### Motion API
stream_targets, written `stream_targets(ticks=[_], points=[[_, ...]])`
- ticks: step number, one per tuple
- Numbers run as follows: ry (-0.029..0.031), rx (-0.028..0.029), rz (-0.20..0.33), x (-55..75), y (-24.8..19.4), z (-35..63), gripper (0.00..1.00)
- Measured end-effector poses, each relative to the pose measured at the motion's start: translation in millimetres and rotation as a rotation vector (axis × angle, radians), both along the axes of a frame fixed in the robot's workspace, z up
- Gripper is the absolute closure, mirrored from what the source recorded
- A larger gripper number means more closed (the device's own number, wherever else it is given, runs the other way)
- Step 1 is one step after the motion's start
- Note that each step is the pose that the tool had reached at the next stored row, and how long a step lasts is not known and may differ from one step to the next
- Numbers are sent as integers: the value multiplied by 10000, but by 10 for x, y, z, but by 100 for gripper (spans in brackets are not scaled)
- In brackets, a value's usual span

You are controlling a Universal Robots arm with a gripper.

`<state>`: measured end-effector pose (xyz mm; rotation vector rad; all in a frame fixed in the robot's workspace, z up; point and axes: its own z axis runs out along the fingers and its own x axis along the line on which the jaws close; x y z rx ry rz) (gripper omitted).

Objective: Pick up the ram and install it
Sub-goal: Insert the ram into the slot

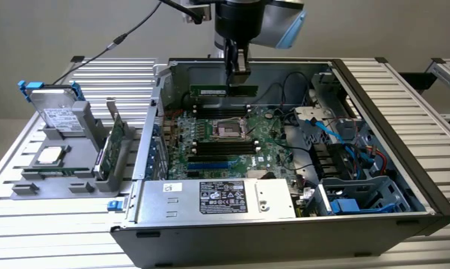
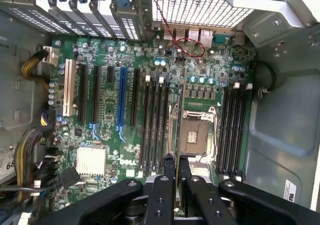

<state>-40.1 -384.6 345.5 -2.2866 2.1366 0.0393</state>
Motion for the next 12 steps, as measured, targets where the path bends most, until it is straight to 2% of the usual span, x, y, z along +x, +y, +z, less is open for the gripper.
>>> stream_targets(ticks=[8,12], points=[[0,1,23,6,-129,-164,86],[1,-1,25,25,-135,-237,86]])
